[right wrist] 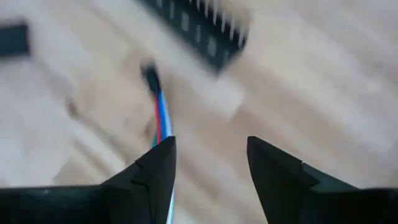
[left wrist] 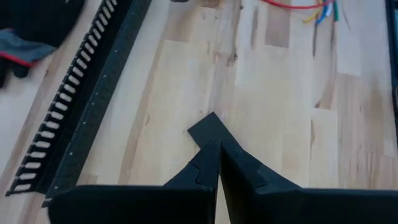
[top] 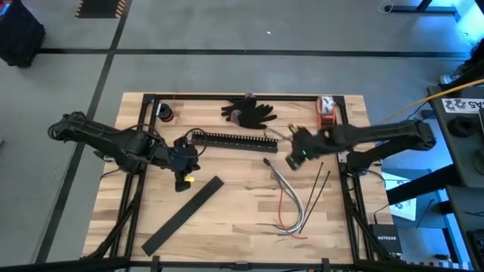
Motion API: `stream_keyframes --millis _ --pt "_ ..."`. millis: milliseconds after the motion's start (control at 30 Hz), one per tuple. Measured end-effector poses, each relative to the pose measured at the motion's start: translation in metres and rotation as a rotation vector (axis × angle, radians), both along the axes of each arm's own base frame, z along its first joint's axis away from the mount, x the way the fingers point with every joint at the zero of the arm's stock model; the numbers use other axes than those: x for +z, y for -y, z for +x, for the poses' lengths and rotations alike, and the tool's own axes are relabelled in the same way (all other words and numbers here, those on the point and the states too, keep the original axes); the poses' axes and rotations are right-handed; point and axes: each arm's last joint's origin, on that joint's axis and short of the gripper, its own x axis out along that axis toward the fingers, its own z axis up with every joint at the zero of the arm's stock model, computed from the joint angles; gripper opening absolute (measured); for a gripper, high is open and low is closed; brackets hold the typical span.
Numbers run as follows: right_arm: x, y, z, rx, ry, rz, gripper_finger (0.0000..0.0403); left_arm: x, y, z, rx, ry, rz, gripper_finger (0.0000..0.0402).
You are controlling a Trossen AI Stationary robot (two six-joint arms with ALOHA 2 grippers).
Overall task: Ziptie cables
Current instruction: Prepare the black zip tie
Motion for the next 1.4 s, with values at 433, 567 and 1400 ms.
stream_keyframes --millis 433,567,1400 --pt "-0.078 -0.052 -0.057 -0.143 -0.35 0.317 0.019 0.0 -0.01 0.002 0.073 0.004 -0.017 0.0008" --pt "-0.093 -0.057 -0.071 -0.27 -0.415 0.3 0.019 0.0 -0.01 0.003 0.074 0.008 -0.018 0.0008" --pt "-0.133 -0.058 -0.071 -0.518 -0.3 0.188 0.0143 0.0 -0.01 0.003 0.073 0.01 -0.018 0.0008"
